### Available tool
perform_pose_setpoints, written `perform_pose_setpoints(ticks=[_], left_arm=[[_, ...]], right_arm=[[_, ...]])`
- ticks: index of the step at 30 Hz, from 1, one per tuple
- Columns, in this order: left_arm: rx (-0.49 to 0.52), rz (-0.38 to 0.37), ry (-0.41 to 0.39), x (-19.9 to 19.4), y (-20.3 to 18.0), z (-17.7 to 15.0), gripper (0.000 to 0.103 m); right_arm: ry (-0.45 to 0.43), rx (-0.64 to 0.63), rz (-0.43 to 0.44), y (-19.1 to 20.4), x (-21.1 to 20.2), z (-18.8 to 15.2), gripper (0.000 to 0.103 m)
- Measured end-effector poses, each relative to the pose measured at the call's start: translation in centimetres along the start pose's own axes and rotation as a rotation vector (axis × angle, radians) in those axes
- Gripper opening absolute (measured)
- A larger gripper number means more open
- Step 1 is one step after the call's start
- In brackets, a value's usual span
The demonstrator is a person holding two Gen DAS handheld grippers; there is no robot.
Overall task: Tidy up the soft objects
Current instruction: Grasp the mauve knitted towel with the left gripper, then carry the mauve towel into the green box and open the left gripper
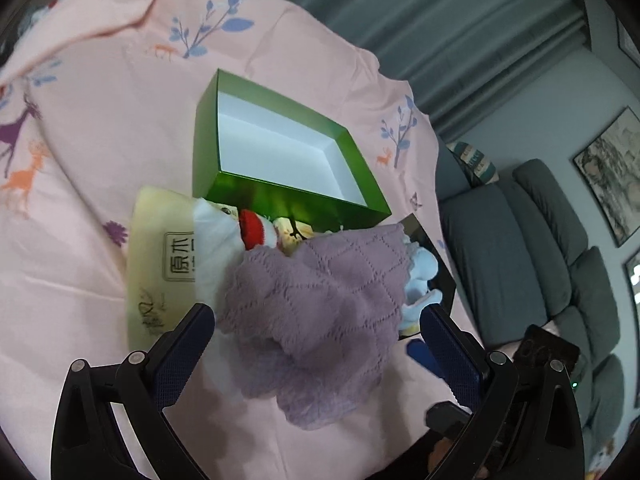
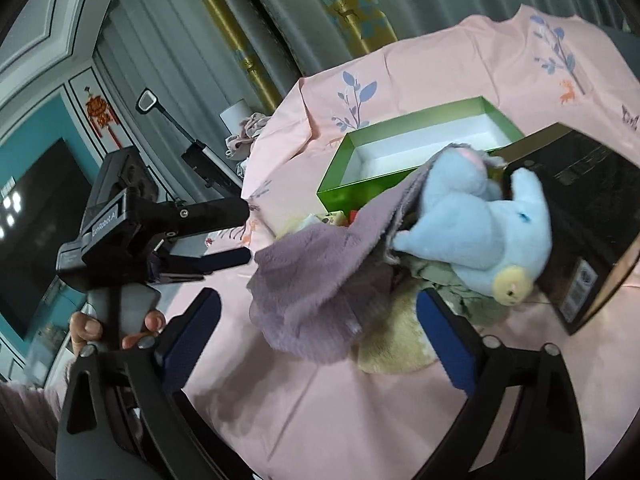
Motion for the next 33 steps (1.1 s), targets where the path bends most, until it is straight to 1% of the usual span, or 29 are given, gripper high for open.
perform_pose_setpoints(ticks=[1,2,3,5,7,9,10,11,12,13,14,15,16,17,18,19,20,24,26,29,33], left_arm=[[-0.01,-0.009,0.01,0.3,0.1,0.1,0.099],[-0.018,-0.02,0.013,0.5,0.2,0.2,0.092],[-0.024,-0.032,0.016,0.5,0.3,0.2,0.088],[-0.041,-0.057,0.03,0.8,0.3,0.3,0.074],[-0.039,-0.065,0.037,1.0,0.3,0.4,0.067],[-0.054,-0.082,0.046,1.1,0.4,0.3,0.055],[-0.06,-0.094,0.048,1.1,0.5,0.4,0.047],[-0.063,-0.103,0.053,1.2,0.5,0.4,0.043],[-0.071,-0.118,0.062,1.3,0.6,0.3,0.041],[-0.076,-0.123,0.07,1.3,0.6,0.1,0.036],[-0.079,-0.122,0.082,1.6,0.7,0.0,0.031],[-0.083,-0.107,0.095,1.9,0.9,-0.1,0.027],[-0.085,-0.095,0.102,1.9,1.1,-0.3,0.018],[-0.088,-0.093,0.099,1.9,1.1,-0.3,0.012],[-0.097,-0.097,0.087,1.7,1.2,-0.2,0.011],[-0.098,-0.106,0.074,1.4,1.2,-0.1,0.01],[-0.094,-0.112,0.058,1.0,1.1,0.0,0.008],[-0.056,-0.143,0.02,-0.6,-0.3,0.5,0.007],[-0.033,-0.155,-0.013,-1.7,-1.2,1.0,0.007],[0.019,-0.176,-0.07,-4.1,-3.1,2.2,0.007],[0.064,-0.195,-0.117,-5.7,-5.4,4.3,0.007]], right_arm=[[0.001,0.006,0.001,0.0,0.1,-0.1,0.087],[0.004,0.013,0.005,0.0,0.2,-0.1,0.082],[0.009,0.019,0.012,0.1,0.4,-0.1,0.08],[0.014,0.02,0.024,0.1,0.6,0.0,0.075],[0.022,0.015,0.025,0.1,0.6,0.0,0.071],[0.034,0.014,0.018,0.1,1.1,0.1,0.066],[0.038,0.014,0.018,0.0,1.3,0.1,0.061],[0.04,0.017,0.019,-0.1,1.5,0.1,0.056],[0.043,0.022,0.019,-0.2,1.6,0.2,0.052],[0.048,0.025,0.017,-0.2,1.8,0.2,0.049],[0.052,0.023,0.016,-0.3,2.0,0.2,0.041],[0.058,0.022,0.01,-0.4,2.2,0.2,0.036],[0.063,0.018,-0.002,-0.6,2.3,0.1,0.03],[0.062,0.014,-0.014,-0.6,2.4,0.1,0.025],[0.062,0.009,-0.023,-0.7,2.3,0.1,0.019],[0.058,0.001,-0.022,-0.6,2.2,0.2,0.017],[0.052,-0.007,-0.017,-0.4,2.0,0.3,0.01],[0.006,-0.091,-0.008,1.4,0.9,1.9,0.008],[-0.023,-0.134,0.009,2.6,0.3,3.3,0.006],[-0.082,-0.203,0.023,4.6,-0.8,5.9,0.006],[-0.159,-0.295,0.017,6.9,-2.1,9.8,0.006]])
Point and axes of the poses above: each gripper's, at about its wrist camera, not at the fingertips, and x roughly the way its jaws point, y to its left, z to its top, the point moved 6 cm from there along x, roughly the way its jaws point, and after that the axes turned 1 degree about z, right-handed, at the moved point
